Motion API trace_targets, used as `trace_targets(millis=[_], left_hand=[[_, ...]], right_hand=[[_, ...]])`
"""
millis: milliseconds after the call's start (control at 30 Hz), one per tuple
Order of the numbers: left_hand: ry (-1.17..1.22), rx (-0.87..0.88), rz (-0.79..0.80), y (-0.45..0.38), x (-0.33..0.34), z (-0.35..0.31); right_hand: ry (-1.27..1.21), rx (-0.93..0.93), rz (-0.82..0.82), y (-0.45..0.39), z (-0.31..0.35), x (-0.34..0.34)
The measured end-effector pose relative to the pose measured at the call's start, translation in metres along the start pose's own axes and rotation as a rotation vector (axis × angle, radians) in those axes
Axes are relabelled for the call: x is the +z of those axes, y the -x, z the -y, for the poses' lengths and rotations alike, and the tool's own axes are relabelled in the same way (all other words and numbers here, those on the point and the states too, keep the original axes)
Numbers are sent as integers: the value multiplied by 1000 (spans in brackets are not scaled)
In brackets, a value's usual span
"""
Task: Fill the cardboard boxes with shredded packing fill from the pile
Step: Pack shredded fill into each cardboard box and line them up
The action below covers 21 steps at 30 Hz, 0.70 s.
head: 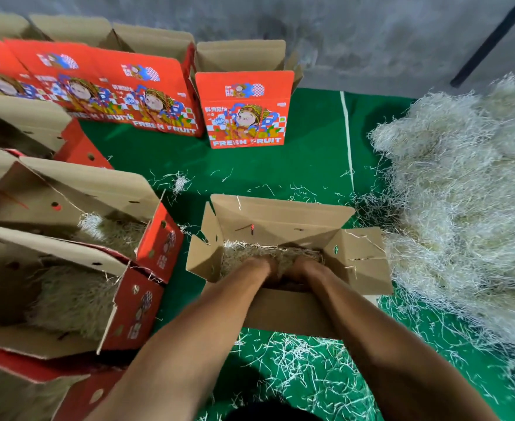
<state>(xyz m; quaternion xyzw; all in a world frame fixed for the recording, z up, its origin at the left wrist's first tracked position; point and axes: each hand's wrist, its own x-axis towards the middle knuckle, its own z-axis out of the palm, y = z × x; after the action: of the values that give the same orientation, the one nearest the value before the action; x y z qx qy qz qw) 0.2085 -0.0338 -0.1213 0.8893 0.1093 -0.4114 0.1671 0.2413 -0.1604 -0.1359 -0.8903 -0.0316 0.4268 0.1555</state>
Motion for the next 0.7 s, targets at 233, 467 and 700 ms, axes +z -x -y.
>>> trace_targets(millis=[233, 467, 700], left_hand=[[36, 232, -222, 59, -36, -11], [99, 428, -355, 130, -68, -20], [77, 416, -188, 149, -38, -27]], right_hand=[[-41, -2, -474, 50, 30, -39], [-92, -143, -800, 109, 24, -64], [-76, -238, -721, 118, -43, -56]])
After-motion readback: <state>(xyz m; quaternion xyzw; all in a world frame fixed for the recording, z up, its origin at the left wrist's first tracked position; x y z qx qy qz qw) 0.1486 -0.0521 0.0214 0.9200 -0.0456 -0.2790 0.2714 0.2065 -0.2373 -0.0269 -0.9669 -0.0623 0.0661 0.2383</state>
